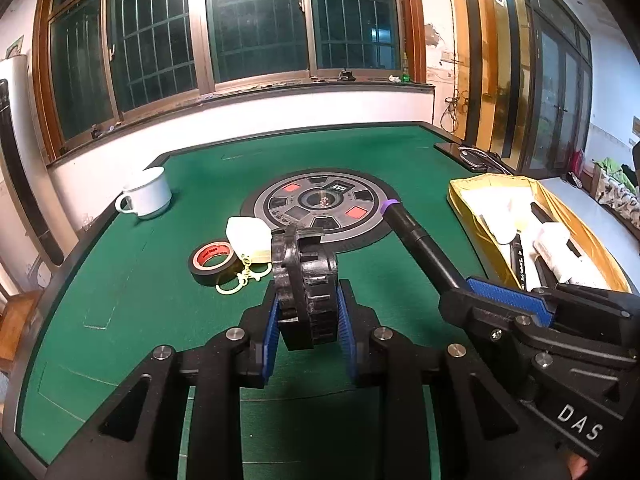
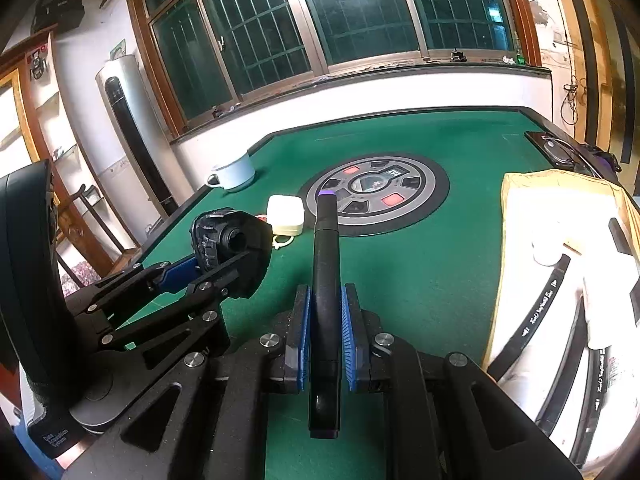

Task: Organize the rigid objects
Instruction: 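Carry the black gear and marker over the tray with both tools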

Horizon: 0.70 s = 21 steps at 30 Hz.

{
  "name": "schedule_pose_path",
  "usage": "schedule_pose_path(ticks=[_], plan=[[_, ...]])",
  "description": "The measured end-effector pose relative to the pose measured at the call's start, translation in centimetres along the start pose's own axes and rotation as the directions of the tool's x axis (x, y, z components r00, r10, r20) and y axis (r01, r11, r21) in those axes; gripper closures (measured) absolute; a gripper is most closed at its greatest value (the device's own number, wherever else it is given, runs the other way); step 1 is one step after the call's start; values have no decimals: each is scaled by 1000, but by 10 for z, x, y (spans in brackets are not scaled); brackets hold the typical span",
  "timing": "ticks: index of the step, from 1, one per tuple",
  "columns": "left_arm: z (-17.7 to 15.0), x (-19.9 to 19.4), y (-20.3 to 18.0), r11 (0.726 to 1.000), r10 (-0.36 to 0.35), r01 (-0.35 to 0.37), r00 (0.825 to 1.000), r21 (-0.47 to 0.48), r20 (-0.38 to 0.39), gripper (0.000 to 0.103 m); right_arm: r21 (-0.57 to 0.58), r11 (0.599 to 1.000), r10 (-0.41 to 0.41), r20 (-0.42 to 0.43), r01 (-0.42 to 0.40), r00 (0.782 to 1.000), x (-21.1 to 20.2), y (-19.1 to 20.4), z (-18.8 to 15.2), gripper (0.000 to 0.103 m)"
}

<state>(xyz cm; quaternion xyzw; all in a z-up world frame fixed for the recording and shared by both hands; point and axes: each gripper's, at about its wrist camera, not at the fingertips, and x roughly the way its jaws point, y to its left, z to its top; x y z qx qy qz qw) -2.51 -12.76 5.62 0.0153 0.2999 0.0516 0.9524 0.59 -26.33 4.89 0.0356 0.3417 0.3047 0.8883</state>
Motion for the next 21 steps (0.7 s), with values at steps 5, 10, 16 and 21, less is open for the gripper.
schedule_pose_path(ticks=[5, 10, 16, 21], plan=[[2, -4, -8, 1000, -21, 21, 1000, 15, -3, 79, 24, 1000, -2, 17, 2, 1000, -10, -11, 0, 90], [6, -8, -23, 997, -69, 69, 998, 32, -15, 79, 64, 998, -17, 34, 15, 999, -21, -26, 0, 90], [15, -8, -48, 989, -134, 135, 990, 59, -33, 79, 111, 993, -33, 49, 27, 998, -35, -47, 0, 90], [25, -6, -72, 979, -188, 192, 981, 75, -49, 79, 161, 985, -71, 85, 56, 994, -54, -71, 3, 90]])
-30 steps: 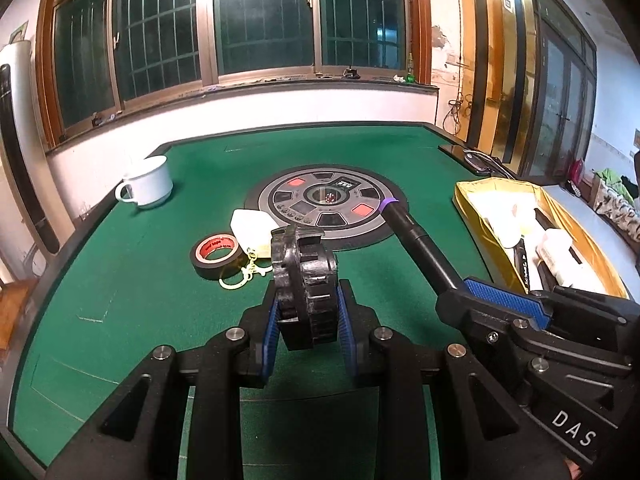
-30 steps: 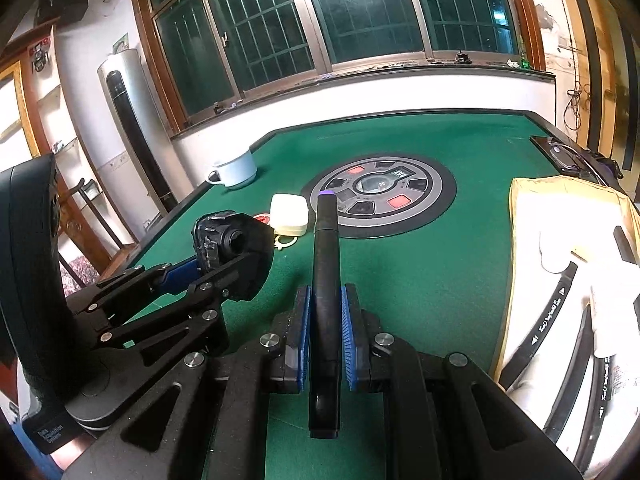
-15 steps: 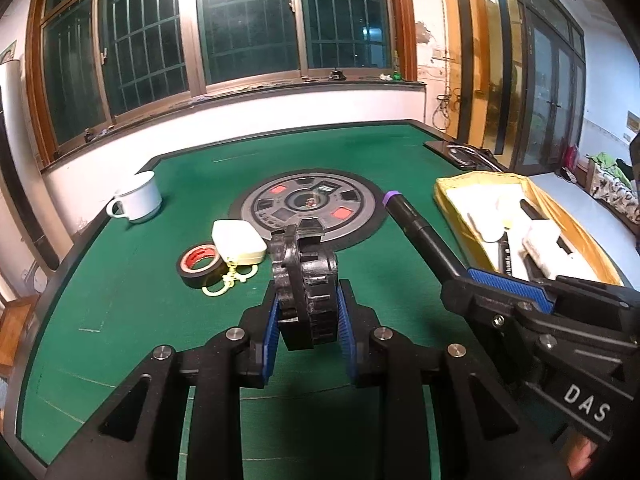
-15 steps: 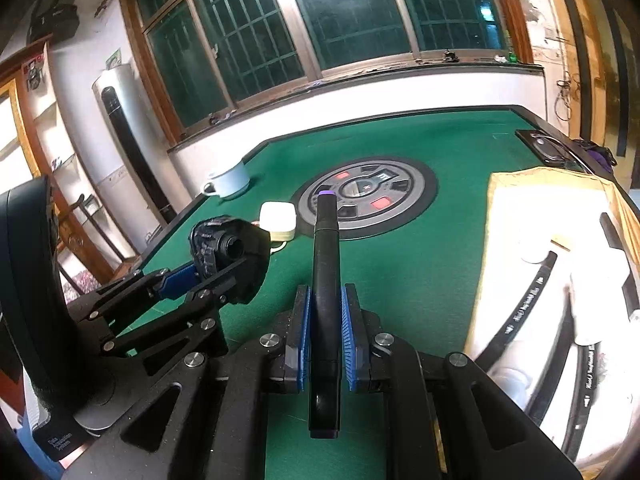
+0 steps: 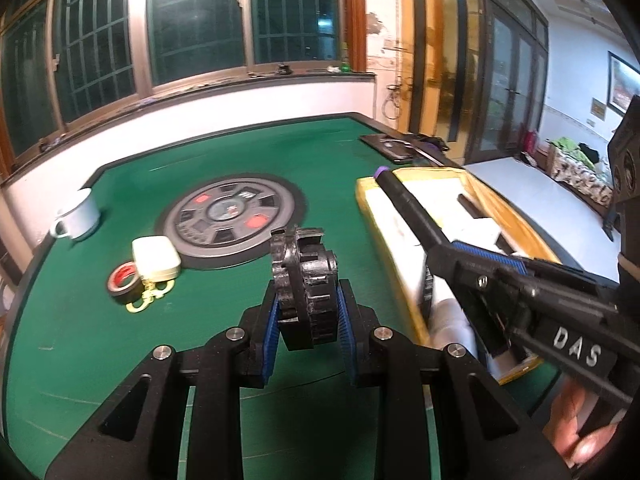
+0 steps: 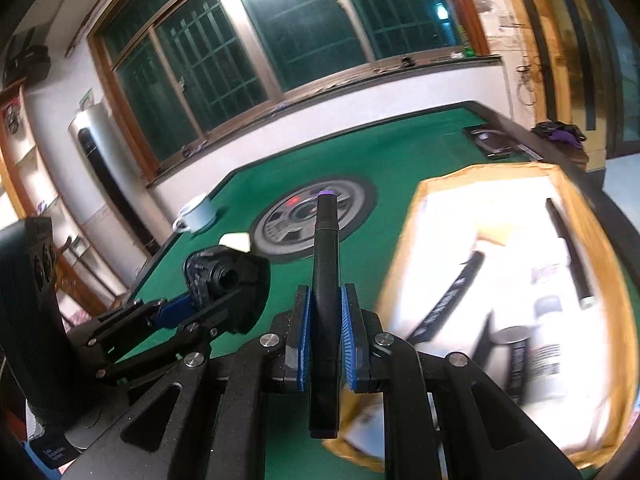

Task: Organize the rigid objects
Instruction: 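Carry the black gear and marker over the tray with both tools, then lower the marker into the tray and open the right tool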

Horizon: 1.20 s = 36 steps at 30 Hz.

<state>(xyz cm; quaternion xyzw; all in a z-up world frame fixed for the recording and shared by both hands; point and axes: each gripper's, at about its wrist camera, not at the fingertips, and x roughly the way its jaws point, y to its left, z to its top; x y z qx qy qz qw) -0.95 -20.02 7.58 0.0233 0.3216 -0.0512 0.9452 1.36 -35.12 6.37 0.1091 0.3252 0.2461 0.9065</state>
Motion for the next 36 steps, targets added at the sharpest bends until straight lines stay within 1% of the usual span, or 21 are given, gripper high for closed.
schedule_pose_path(ticks=[5, 7, 12, 16, 22, 36], plan=[[9, 3, -30, 998, -33, 32, 999, 54, 14, 79, 48, 997, -67, 36, 65, 997, -20, -31, 14, 90], [12, 6, -43, 996, -43, 42, 999, 82, 16, 79, 69, 992, -106, 48, 103, 993, -28, -45, 20, 90], [12, 13, -75, 987, -77, 75, 997, 143, 10, 79, 89, 980, -182, 34, 178, 983, -34, -69, 32, 90], [9, 16, -94, 978, -88, 84, 996, 189, 9, 79, 93, 969, -230, 9, 228, 973, -34, -87, 37, 90], [3, 21, -114, 968, -95, 94, 995, 234, -5, 79, 89, 959, -268, -23, 269, 963, -34, -106, 39, 90], [0, 30, -125, 962, -97, 101, 995, 255, -25, 79, 73, 951, -296, -68, 301, 953, -26, -121, 44, 90]])
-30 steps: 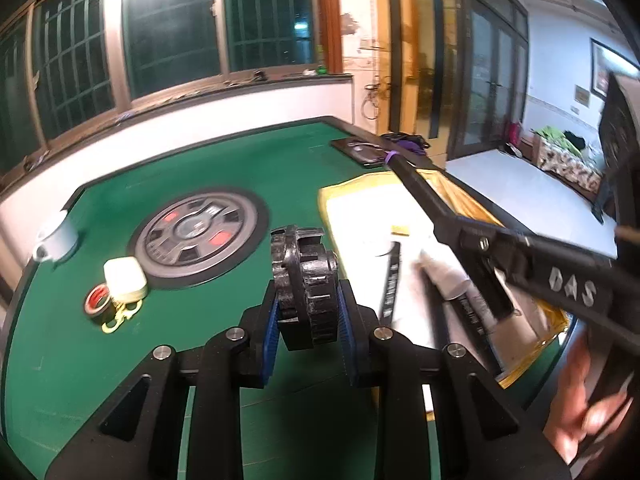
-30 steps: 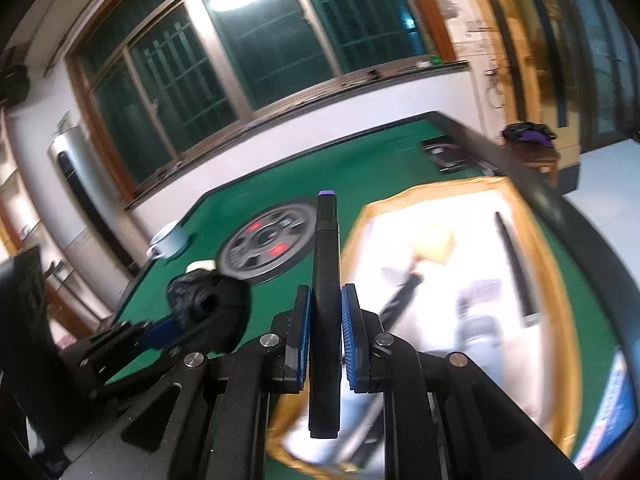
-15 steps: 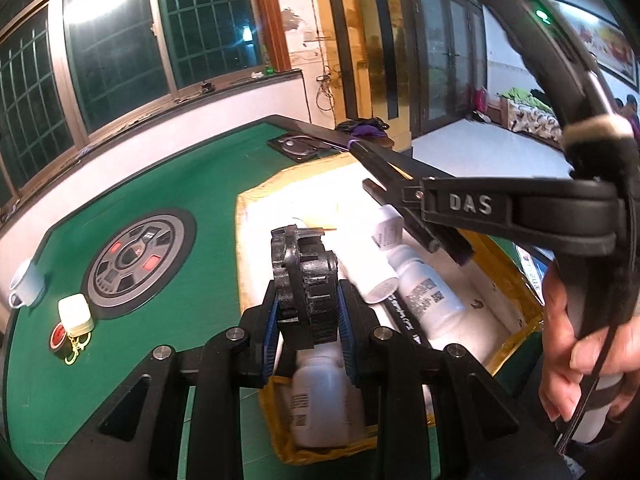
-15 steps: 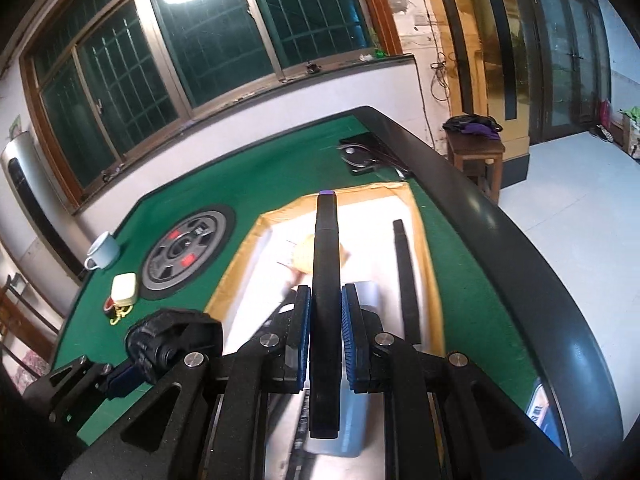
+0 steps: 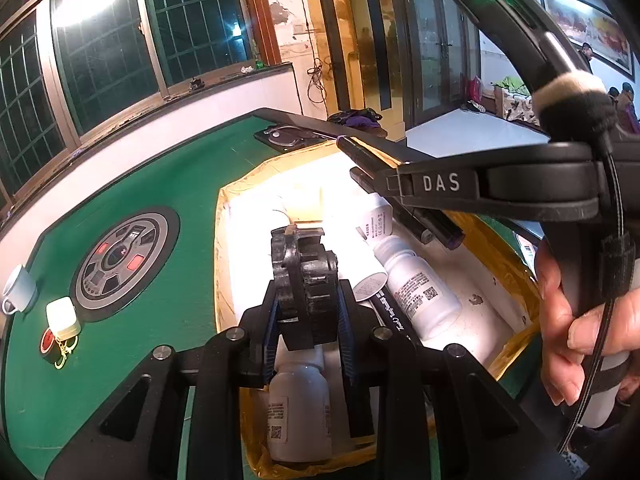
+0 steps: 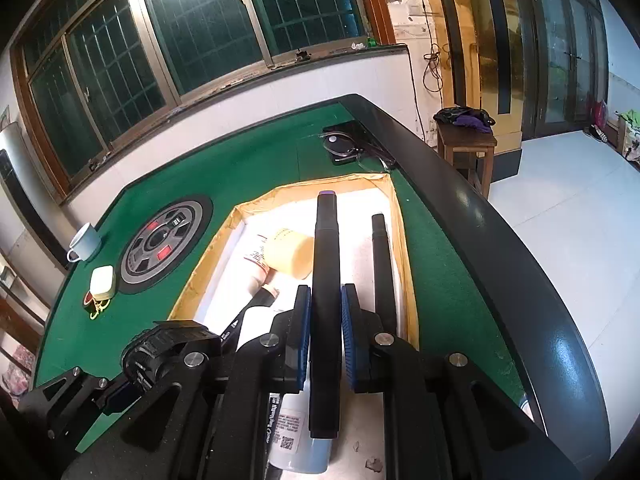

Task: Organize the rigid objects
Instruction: 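Lower the marker into the tray and open the right tool, then lower the black gear into the tray and open the left tool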

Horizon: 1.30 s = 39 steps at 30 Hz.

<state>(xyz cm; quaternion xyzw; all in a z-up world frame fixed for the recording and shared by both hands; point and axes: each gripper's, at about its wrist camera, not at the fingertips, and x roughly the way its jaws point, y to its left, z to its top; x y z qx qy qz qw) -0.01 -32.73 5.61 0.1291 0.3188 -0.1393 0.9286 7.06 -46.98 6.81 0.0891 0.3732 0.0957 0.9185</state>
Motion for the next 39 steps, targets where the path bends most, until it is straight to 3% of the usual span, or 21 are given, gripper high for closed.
schedule_pose_path(ticks=[23, 29, 33, 39], plan=[[3, 4, -4, 1000, -22, 22, 1000, -5, 1, 79, 15, 998, -53, -88, 55, 995, 14, -4, 2, 90], [14, 22, 15, 992, -92, 86, 994, -93, -59, 79, 18, 998, -62, -106, 65, 992, 15, -5, 3, 90], [17, 43, 31, 963, -202, 173, 971, -208, -127, 80, 20, 997, -70, -113, 73, 991, 15, -6, 4, 90], [21, 53, 39, 948, -225, 184, 964, -258, -142, 80, 19, 997, -78, -117, 81, 990, 14, -9, 3, 90]])
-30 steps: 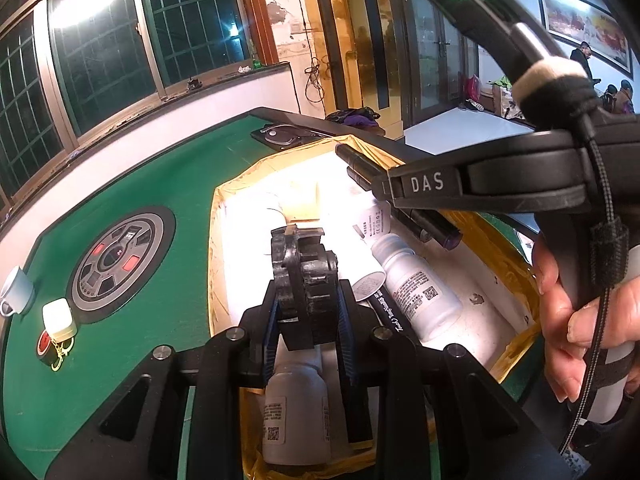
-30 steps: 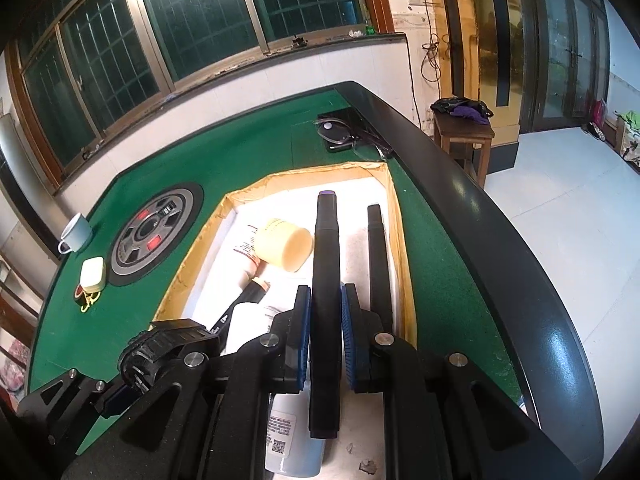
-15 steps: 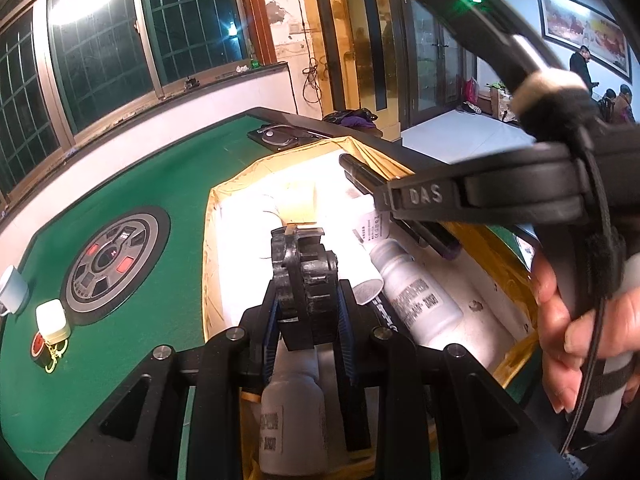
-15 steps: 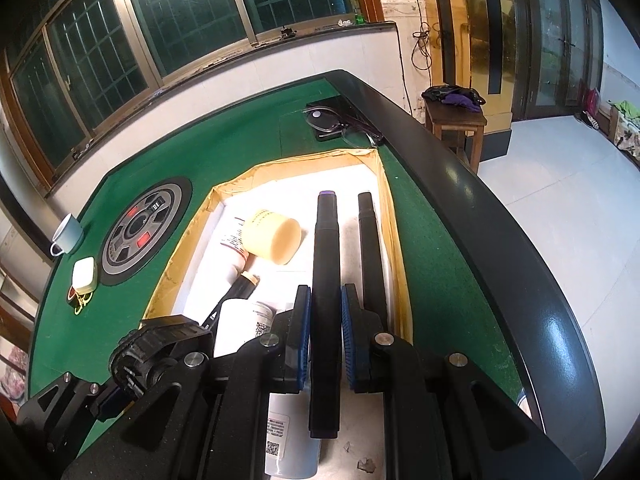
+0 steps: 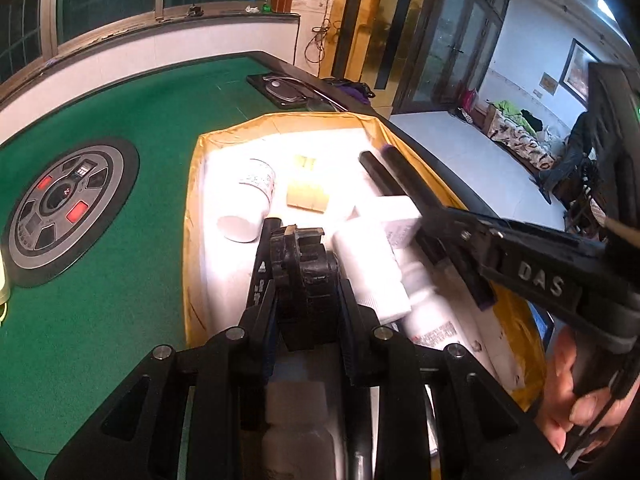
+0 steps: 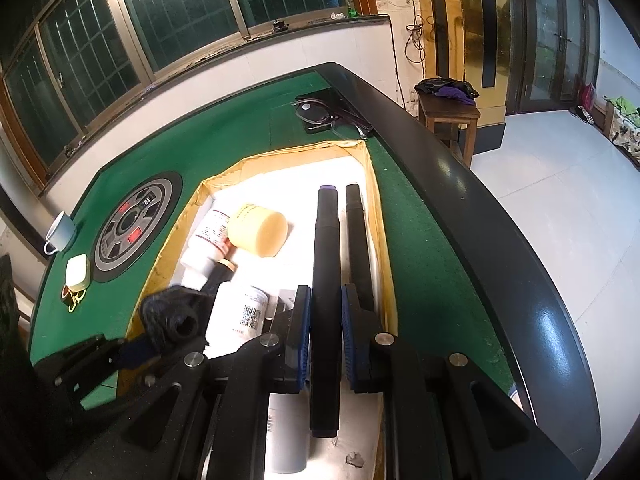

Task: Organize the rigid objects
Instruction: 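Lower the black gear into the tray and open the left tool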

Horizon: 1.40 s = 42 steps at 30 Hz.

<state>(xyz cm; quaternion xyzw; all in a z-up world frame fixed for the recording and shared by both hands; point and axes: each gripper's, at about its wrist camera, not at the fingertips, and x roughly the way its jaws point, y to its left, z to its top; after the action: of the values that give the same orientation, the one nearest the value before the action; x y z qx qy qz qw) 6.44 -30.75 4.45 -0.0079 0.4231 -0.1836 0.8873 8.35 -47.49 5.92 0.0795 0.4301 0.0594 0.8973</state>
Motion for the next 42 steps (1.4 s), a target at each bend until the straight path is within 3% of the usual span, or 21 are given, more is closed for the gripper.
schedule_pose_path(ticks=[6, 12, 17, 21, 26, 33, 39, 42], plan=[[-2, -5, 0, 998, -61, 61, 998, -10, -1, 79, -40, 997, -63, 36, 64, 997, -10, 5, -1, 88], [-10, -27, -11, 997, -77, 76, 996, 27, 35, 77, -22, 999, -32, 60, 33, 998, -20, 3, -1, 87], [-19, -39, -33, 984, -116, 111, 993, 138, 30, 72, -12, 1000, -21, 75, 22, 997, -29, 5, -3, 87], [-29, -41, -50, 970, -90, 83, 996, 227, 20, 71, -14, 1000, -20, 85, 21, 996, -34, 6, -6, 87], [-27, -35, -33, 984, -45, 45, 999, 175, -9, 70, -6, 1000, -17, 86, 17, 996, -37, 3, -7, 87], [-14, -50, 11, 1000, -15, 13, 998, 26, 66, 70, 2, 1000, 0, 91, 0, 996, -40, 2, -13, 87], [-7, -49, 10, 999, -7, 4, 996, 35, 93, 70, -4, 1000, 14, 90, -14, 996, -41, 6, -16, 87], [-12, -45, 11, 998, 45, -49, 994, 41, 99, 69, -4, 1000, 17, 90, -16, 996, -41, 6, -17, 87]])
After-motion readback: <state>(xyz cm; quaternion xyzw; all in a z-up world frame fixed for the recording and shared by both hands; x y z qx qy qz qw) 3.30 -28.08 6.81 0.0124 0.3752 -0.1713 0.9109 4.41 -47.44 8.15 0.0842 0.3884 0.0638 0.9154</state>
